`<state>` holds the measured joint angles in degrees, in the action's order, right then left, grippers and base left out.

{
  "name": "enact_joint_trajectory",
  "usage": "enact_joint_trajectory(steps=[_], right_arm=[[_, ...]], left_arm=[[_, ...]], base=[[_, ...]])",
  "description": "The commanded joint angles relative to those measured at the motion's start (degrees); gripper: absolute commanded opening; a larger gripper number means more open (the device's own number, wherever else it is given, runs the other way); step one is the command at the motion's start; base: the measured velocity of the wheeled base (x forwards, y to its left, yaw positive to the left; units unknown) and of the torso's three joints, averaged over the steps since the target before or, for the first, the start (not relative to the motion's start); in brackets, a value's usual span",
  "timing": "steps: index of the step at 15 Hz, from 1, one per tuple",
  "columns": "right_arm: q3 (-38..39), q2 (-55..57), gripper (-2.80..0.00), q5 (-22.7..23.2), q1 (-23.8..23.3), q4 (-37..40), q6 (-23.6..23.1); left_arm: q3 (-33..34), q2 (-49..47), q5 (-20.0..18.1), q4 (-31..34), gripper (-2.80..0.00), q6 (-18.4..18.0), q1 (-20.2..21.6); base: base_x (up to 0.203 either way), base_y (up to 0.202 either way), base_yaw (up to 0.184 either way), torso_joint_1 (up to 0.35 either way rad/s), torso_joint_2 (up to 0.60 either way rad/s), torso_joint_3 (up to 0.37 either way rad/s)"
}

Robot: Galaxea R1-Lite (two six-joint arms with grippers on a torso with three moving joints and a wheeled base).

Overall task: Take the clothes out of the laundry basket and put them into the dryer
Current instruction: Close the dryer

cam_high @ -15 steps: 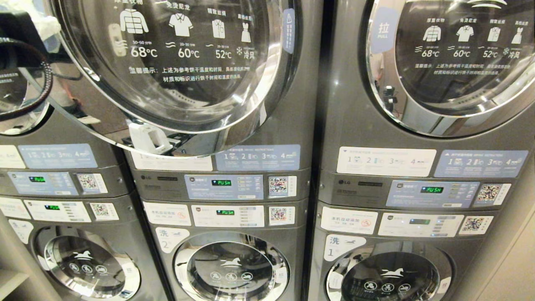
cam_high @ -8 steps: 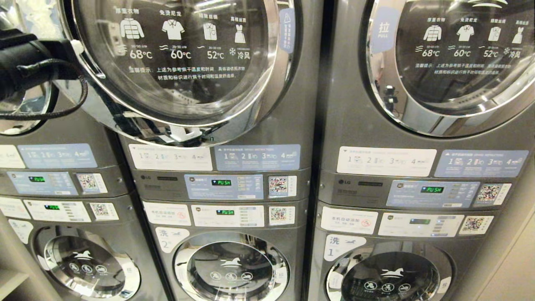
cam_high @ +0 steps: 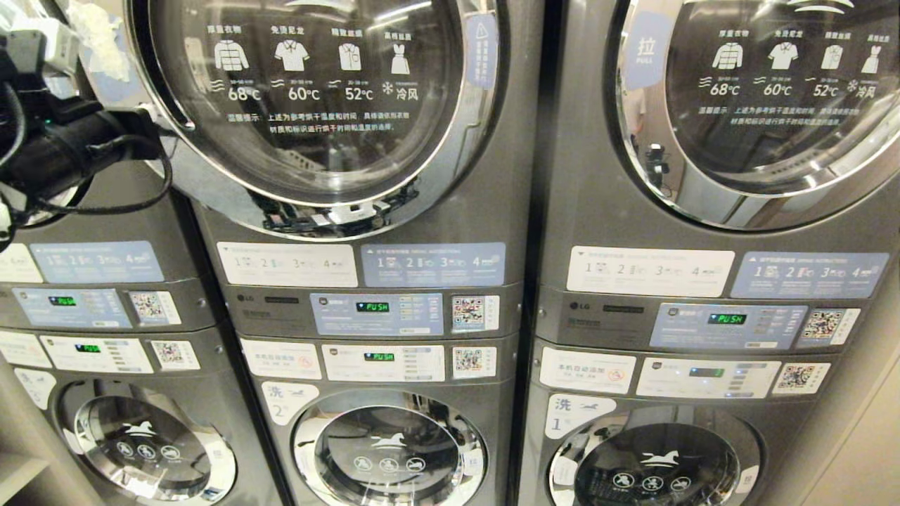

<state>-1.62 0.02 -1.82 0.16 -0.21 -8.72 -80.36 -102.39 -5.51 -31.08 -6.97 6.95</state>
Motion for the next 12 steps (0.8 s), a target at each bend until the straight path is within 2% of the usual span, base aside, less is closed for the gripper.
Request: enact_joint_trajectory(steps=[1, 3, 6, 12], right_arm=[[0.0, -0.1, -2.80, 0.0, 0.0, 0.0, -0.2], [0.0, -0.1, -2.80, 0.0, 0.0, 0.0, -0.1], [0.0, -0.1, -2.80, 0.0, 0.0, -0.1, -0.1], [0.0, -0.1, -2.80, 0.0, 0.0, -0.1, 0.0]], left_arm=[[-3.9, -7.0, -1.7, -0.6, -2.80, 0.0, 1.1], [-8.0, -11.4, -3.5, -0.9, -2.80, 0.0, 1.0], [-15.3, -19.1, -5.5, -4.8, -2.80, 0.4, 0.0], [-26.0, -29.5, -6.0, -6.1, -2.80, 0.4, -1.0]], base=[[0.000, 0.000, 0.000, 0.000, 0.00, 0.000], [0.000, 0.000, 0.000, 0.000, 0.00, 0.000], [0.000, 0.000, 0.000, 0.000, 0.00, 0.000], [0.000, 0.000, 0.000, 0.000, 0.00, 0.000]])
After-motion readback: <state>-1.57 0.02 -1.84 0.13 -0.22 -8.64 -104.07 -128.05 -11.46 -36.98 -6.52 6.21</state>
